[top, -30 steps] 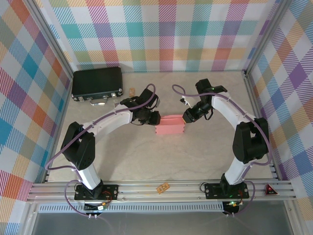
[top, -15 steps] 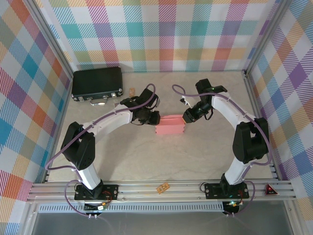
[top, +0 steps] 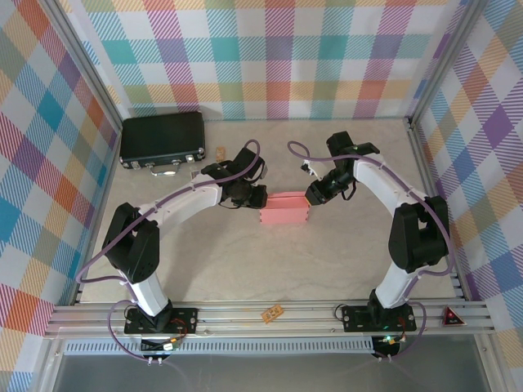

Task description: Fold the paper box

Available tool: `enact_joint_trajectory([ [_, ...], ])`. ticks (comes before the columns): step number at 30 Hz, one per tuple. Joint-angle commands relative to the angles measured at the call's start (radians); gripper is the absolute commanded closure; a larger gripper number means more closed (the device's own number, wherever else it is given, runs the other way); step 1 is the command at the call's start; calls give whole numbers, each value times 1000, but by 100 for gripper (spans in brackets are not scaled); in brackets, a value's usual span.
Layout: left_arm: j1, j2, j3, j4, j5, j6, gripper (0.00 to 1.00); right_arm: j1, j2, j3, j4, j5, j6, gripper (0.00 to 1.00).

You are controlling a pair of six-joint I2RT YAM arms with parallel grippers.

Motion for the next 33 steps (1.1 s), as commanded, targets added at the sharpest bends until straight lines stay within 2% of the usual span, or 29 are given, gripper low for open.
enact_joint_trajectory([
  [1, -1, 7, 29, -26, 0, 12, 84, 11, 17, -1, -16, -30, -5, 81],
  [22, -41, 33, 47, -77, -56, 55, 83, 11, 18, -46, -13, -42, 0, 83],
  [33, -42, -27, 48, -50, -47, 61, 70, 13, 19, -42, -13, -39, 2, 83],
])
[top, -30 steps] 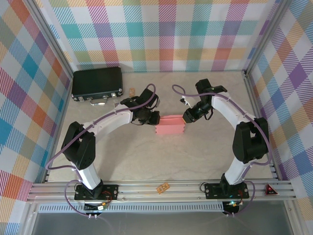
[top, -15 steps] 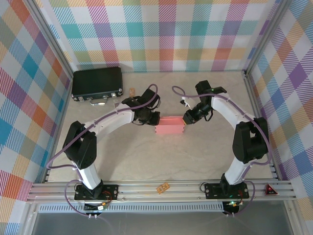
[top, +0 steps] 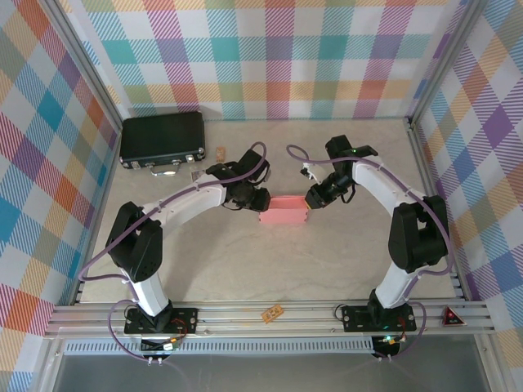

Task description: Fold the paper box

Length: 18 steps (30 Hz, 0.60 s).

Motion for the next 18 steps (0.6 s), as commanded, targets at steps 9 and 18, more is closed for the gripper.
enact_joint_trajectory([
  [9, -9, -128, -18, 75, 20, 6, 58, 8, 21, -2, -17, -29, 3, 83],
  [18, -8, -103, -12, 32, -48, 1, 67, 10, 26, 3, -21, -26, 3, 83],
])
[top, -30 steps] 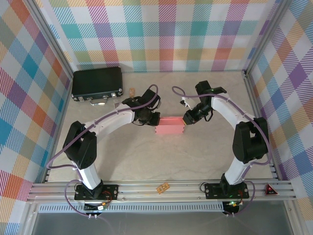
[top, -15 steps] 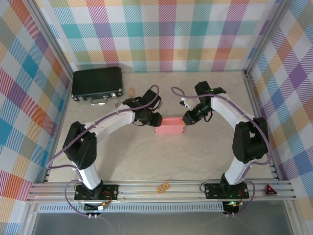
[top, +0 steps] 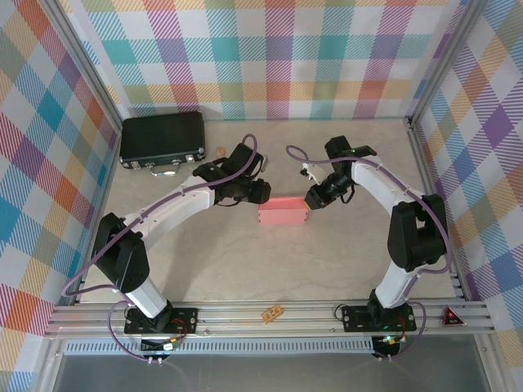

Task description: Fold the paper box

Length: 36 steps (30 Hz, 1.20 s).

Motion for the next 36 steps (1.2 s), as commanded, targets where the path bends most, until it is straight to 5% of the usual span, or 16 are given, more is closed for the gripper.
enact_joint_trajectory([
  [1, -8, 15, -7, -24, -18, 1, 68, 9, 15, 3, -21, -27, 3, 83],
  [19, -8, 76, -17, -39, -11, -8, 75, 9, -8, -1, -16, -34, 2, 78],
  [30, -8, 91, -18, -38, -1, -8, 75, 9, -46, -27, 16, -49, -20, 52],
  [36, -9, 100, -18, -39, 4, -8, 76, 5, -115, -56, 86, -122, -8, 47],
])
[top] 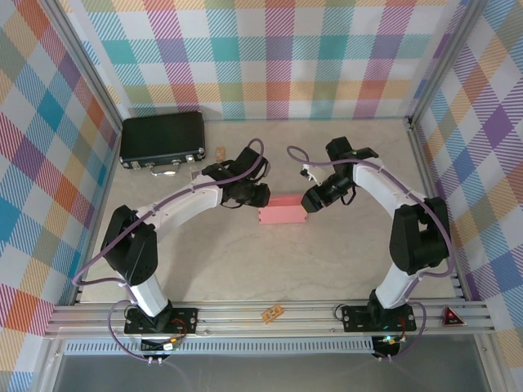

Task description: Fold the paper box

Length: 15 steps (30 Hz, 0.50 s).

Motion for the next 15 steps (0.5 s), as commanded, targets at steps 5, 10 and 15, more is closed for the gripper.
enact_joint_trajectory([
  [5, -9, 26, -12, -35, 7, -8, 76, -1, -84, -20, 108, -115, 51, 45],
  [10, -9, 29, -12, -35, 12, -7, 76, -2, -59, -7, 142, -77, 105, 45],
  [15, -9, 31, -11, -31, 18, -7, 77, -2, -9, 22, 144, -15, 152, 48],
])
